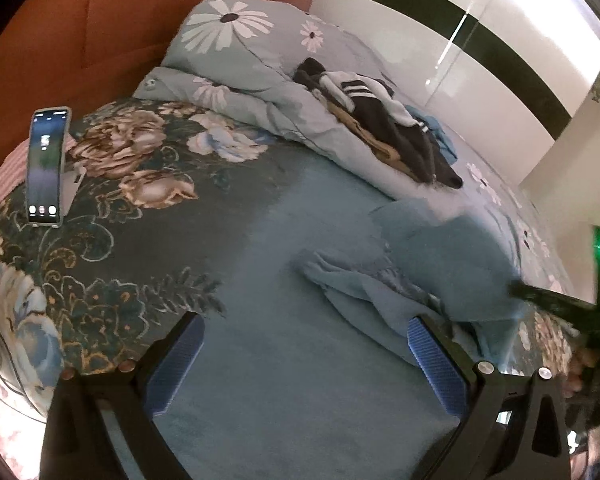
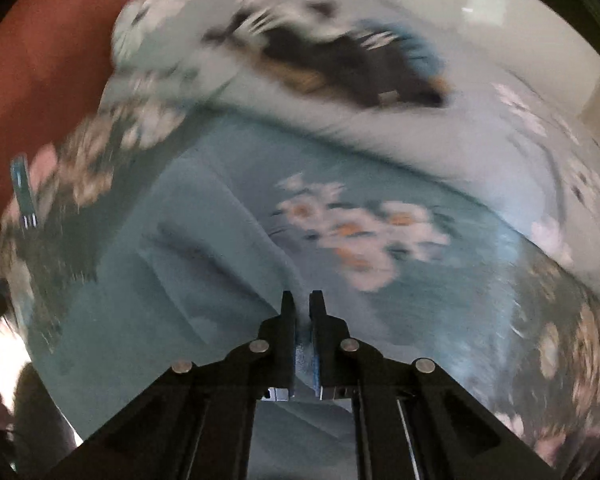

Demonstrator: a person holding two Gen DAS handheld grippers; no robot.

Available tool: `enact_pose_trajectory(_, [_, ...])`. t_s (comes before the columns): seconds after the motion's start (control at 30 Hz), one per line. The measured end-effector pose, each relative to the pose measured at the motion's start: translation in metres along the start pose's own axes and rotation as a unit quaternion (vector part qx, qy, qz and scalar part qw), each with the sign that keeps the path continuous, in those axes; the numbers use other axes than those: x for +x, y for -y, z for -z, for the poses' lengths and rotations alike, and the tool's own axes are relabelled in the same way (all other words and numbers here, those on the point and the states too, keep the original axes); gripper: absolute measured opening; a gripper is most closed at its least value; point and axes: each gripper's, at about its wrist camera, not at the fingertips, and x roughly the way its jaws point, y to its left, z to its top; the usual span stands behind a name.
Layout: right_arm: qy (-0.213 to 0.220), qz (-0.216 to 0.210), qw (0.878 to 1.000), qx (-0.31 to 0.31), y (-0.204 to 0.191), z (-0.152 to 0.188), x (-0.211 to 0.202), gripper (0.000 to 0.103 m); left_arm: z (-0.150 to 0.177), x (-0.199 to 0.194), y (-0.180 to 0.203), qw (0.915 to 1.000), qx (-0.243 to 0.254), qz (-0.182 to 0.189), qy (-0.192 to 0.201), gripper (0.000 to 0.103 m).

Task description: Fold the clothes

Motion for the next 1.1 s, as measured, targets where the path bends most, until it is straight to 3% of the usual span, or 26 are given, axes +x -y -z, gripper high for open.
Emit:
enact_pose_trajectory(0.13, [0.053,0.045,0.992,0.105,0.08,0.041,-0.059,0.006,0.006,0.007,0.012,0.9998,0.004,0.005,-0.016,0.103])
enact_pose_trajectory(0.2, [0.066,0.078,0.98,0.169,0.122,0.074,-0.077,0.006,0.008,0.01,0.017,0.9997,0.007,0.01,-0.023,0.103])
enact_pose_trajectory(0.3, [0.039,0.103,0.956,0.271,0.175,0.135,-0.078,0.006,0.012,0.018,0.028,0.9992,0.017,0.011,-0.035,0.103])
enact_pose_trajectory(0.4, [-0.004,0.098,0.94,0.326,0.198,0.187,-0.063,0.006,0.013,0.029,0.035,0.9986,0.022,0.008,-0.046,0.103])
enact_pose_trajectory(0.57, [-0.038,0.075,0.943,0.323,0.187,0.218,-0.053,0.007,0.006,0.059,0.034,0.9971,-0.002,0.005,-0.075,0.103])
enact_pose_trajectory(0.63, [-0.04,0.087,0.941,0.325,0.186,0.221,-0.06,0.012,-0.001,0.072,0.03,0.9967,-0.009,-0.001,-0.08,0.103])
enact_pose_trajectory(0.7, [-0.042,0.119,0.938,0.323,0.188,0.223,-0.07,0.029,-0.007,0.083,0.025,0.9961,-0.016,-0.004,-0.086,0.103])
enact_pose_trajectory(0.83, [-0.008,0.214,0.935,0.284,0.175,0.202,-0.097,0.033,-0.015,0.106,0.019,0.9937,-0.04,0.004,-0.104,0.103])
enact_pose_trajectory(0.87, [0.009,0.207,0.938,0.277,0.169,0.191,-0.099,0.033,-0.017,0.112,0.017,0.993,-0.046,0.006,-0.109,0.103])
enact_pose_trajectory(0.93, [0.031,0.133,0.955,0.263,0.157,0.163,-0.09,0.036,-0.021,0.124,0.014,0.9913,-0.058,0.01,-0.118,0.103])
enact_pose_trajectory(1.03, [0.032,0.045,0.978,0.201,0.125,0.107,-0.052,0.04,-0.027,0.141,0.01,0.9883,-0.077,0.016,-0.131,0.103])
enact_pose_trajectory(1.1, [0.025,-0.012,0.987,0.159,0.1,0.074,-0.022,0.04,-0.031,0.153,0.006,0.9859,-0.089,0.02,-0.14,0.103])
